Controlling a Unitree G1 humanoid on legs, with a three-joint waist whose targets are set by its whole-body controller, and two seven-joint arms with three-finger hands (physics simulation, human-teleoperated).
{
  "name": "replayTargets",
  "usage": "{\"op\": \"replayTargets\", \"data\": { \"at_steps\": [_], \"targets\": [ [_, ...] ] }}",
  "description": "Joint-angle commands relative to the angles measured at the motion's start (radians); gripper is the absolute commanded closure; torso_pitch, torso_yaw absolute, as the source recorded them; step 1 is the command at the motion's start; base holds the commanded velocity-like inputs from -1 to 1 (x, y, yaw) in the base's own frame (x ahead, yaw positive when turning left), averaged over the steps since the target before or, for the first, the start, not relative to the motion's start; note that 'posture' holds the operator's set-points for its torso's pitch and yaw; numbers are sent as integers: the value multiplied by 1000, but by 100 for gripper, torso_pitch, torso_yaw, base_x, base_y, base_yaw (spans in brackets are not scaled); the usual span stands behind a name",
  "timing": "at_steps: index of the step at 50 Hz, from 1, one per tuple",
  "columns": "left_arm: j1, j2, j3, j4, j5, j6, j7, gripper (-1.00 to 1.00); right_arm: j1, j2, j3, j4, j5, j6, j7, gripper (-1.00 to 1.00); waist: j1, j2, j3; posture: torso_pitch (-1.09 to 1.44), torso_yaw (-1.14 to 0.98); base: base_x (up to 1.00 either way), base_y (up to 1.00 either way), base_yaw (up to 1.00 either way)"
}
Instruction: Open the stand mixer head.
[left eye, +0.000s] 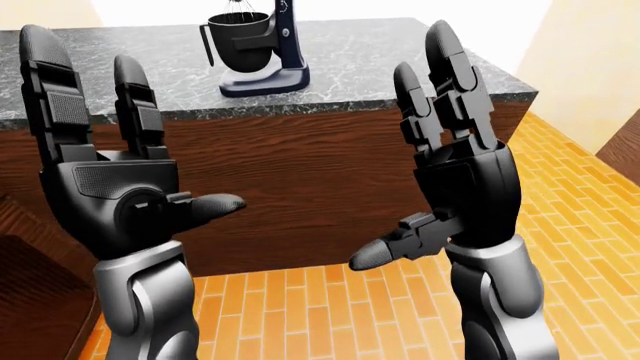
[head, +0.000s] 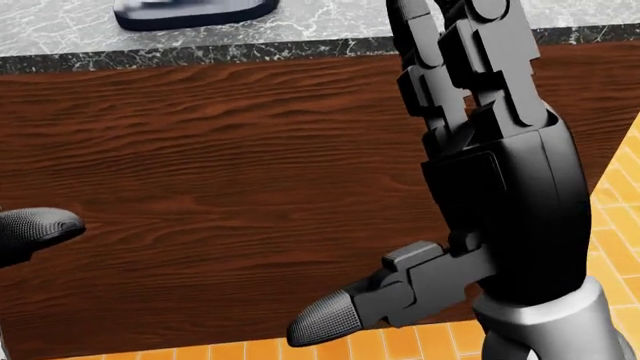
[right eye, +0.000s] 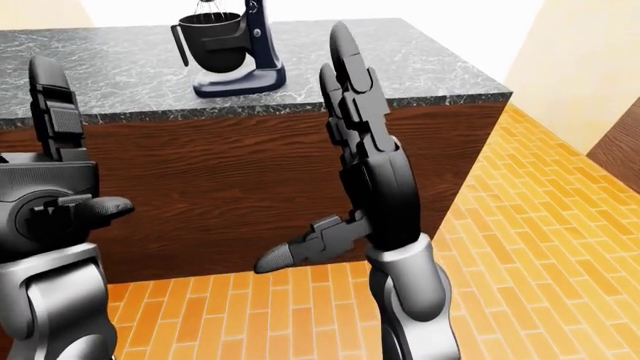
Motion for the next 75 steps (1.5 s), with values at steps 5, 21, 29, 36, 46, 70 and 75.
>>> {"op": "replayTargets", "data": {
  "at_steps": [5,21,29,36,46,70,75],
  "targets": [
    [-31,4,-14,-31,2,-28,-18,-100,-19,-2,-13,-33,-5,-34,3,-100,-15,2,15,0,0,40,0,0],
    [-30,6,-9,-19,-1,-37,-23,-100,-15,4,-6,-36,6,-39,8,-100,-16,-3,5,0,0,44,0,0],
    [-28,6,-9,-19,-1,-39,-23,-100,-13,1,-4,-31,-8,-28,14,-100,-3,1,-9,0,0,34,0,0],
    [-26,8,-7,-16,-4,-42,-25,-100,-13,3,-1,-23,-21,-32,20,-100,3,-46,3,0,0,38,0,0],
    [-25,10,-3,-19,-6,-41,-23,-100,-8,10,7,-37,-9,-30,24,-100,-34,12,33,0,0,39,0,0],
    [-22,8,-3,-27,-8,-38,-21,-100,-1,14,7,-32,-24,-14,21,-100,-31,25,-47,0,0,14,0,0],
    [-21,10,-1,-27,-12,-39,-20,-100,0,12,11,-33,-22,-17,26,-100,-16,-59,-61,0,0,0,70,0]
  ]
}}
